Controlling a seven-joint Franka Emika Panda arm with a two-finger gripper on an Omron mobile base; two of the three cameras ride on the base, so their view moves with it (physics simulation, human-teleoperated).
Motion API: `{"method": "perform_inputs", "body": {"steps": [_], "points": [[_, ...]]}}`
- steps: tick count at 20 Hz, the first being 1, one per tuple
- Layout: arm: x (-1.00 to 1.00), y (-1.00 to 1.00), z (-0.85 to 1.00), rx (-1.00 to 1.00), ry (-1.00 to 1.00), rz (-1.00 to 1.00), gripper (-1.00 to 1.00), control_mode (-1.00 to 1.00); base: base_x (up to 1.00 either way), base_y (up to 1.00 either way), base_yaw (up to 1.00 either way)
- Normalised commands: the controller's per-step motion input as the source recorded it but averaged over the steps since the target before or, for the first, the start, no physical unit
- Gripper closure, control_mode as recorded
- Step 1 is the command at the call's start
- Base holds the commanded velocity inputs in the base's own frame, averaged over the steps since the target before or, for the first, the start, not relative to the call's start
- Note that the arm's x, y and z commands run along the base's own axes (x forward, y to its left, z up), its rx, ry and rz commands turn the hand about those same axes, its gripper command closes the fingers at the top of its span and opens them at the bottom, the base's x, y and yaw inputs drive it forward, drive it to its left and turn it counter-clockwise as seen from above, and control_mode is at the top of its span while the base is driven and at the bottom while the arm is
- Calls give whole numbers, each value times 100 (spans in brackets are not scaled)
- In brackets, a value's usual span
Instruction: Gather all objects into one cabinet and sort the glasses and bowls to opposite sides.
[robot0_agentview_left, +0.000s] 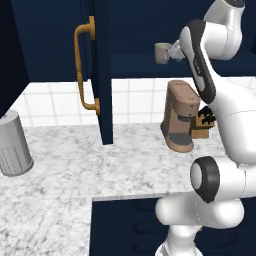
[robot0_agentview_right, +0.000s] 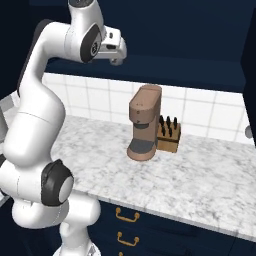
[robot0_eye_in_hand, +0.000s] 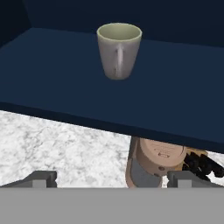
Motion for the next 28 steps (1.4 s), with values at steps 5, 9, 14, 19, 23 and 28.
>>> {"method": "perform_inputs", "body": {"steps": [5,9,14,19,23,28], "points": [[4,0,2,-2,-5,0,-100,-100,0,0,0],[1,0,0,-2,-1,0,-100,-100,0,0,0],[19,7,0,0,0,0,-100,-100,0,0,0],[25,6,0,0,0,0,-100,-100,0,0,0],[24,0,0,0,0,0,-100,-100,0,0,0],[30,0,0,-1,0,0,-100,-100,0,0,0]]}}
